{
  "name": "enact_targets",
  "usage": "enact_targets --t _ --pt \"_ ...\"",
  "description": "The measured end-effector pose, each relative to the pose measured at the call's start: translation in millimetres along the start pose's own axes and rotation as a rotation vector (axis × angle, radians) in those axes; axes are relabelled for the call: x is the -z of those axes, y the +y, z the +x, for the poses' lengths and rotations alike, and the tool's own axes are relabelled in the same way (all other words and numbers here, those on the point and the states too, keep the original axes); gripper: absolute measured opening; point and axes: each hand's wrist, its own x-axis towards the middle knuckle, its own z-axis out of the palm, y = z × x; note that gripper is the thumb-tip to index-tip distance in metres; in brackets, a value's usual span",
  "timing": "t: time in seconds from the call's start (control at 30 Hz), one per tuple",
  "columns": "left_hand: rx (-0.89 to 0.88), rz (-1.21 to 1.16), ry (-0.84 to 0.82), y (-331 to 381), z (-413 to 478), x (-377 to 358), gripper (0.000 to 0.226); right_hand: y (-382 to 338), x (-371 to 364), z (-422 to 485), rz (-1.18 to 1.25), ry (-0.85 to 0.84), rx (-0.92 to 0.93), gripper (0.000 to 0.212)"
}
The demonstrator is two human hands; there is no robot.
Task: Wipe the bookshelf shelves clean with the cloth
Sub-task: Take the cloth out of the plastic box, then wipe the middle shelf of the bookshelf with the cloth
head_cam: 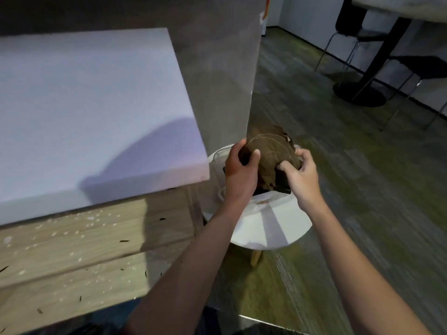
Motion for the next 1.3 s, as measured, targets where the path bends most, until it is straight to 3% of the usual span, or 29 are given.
enact_targets --t 0.1,0.33,0.47,0.73,0.83,1.0,1.07,1.2,1.3 --pt "0.035 0.141 -0.149 11 -42 42 0.041 -12 -6 -53 -0.008 -0.004 0.021 0.021" --pt "0.147 0.083 -0.332 3 -124 149 0.028 -27 -31 -155 -0.106 -0.203 0.066 0.031" --pt "0.147 0.098 -0.206 -9 -157 215 0.022 -20 -69 -200 -0.138 -0.38 0.017 0.023" --pt "0.143 0.163 -0.009 -42 -167 375 0.017 3 -208 -265 -0.136 -0.585 -0.049 0.036" --pt "0.11 0.251 0.001 -57 -168 433 0.016 4 -266 -297 -0.105 -0.539 -0.065 0.035" --pt "0.079 0.355 -0.031 -80 -164 501 0.015 18 -325 -336 -0.202 -0.419 0.068 0.025" --pt "0.053 0.377 -0.045 -84 -165 513 0.012 26 -333 -342 -0.261 -0.399 0.072 0.022" --pt "0.007 0.368 -0.084 -93 -163 522 0.01 34 -347 -341 -0.511 -0.188 0.199 0.032" --pt "-0.02 0.259 -0.108 -96 -155 517 0.008 29 -354 -336 -0.5 -0.13 0.267 0.034"
